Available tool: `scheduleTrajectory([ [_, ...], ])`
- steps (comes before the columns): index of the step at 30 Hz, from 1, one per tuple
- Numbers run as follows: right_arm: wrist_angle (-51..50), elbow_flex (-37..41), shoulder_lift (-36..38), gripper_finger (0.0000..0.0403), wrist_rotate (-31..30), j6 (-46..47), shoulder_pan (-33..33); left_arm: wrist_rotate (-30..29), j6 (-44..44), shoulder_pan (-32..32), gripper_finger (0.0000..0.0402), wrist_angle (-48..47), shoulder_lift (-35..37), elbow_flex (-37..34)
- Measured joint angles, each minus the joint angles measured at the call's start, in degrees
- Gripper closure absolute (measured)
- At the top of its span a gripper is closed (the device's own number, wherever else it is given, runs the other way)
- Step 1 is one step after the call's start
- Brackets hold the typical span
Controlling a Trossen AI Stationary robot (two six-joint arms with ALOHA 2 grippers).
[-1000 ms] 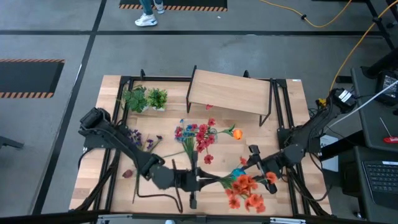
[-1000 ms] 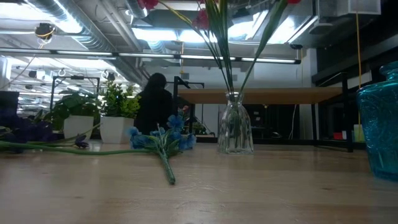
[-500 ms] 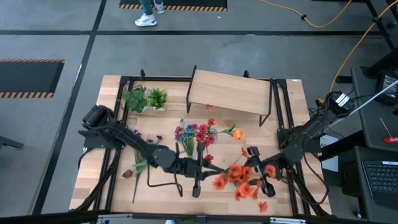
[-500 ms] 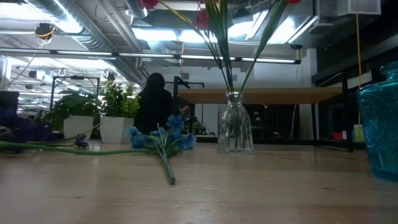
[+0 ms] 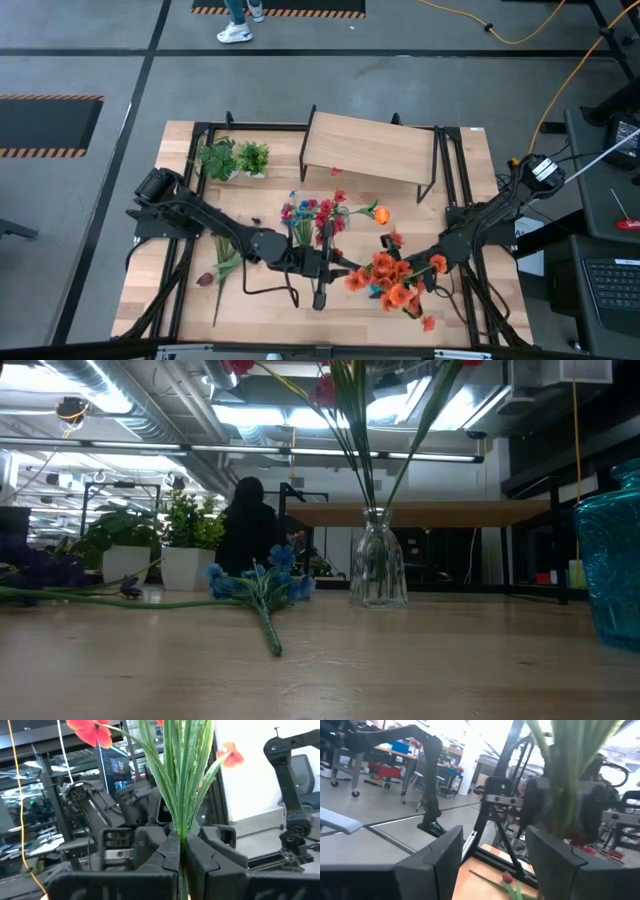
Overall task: Pick and place flowers into a vace then onto a shelf
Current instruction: Put the orange flowers into the transparent vase
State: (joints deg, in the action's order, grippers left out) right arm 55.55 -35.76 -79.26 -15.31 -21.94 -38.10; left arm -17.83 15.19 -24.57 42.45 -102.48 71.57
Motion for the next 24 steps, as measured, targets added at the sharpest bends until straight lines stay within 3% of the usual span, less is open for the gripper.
scheduleTrajectory([
  [8, -0.33, -4.61, -3.56, 0.0185, 0.55, -0.89, 1.61, 3.06, -0.02, -0.19, 0.0398, 0.28, 0.02, 0.0],
  [24, -1.25, -4.86, -3.94, 0.0185, 0.93, 3.07, 2.52, 4.69, 0.43, -3.34, 0.0398, 0.86, 0.02, 0.0],
])
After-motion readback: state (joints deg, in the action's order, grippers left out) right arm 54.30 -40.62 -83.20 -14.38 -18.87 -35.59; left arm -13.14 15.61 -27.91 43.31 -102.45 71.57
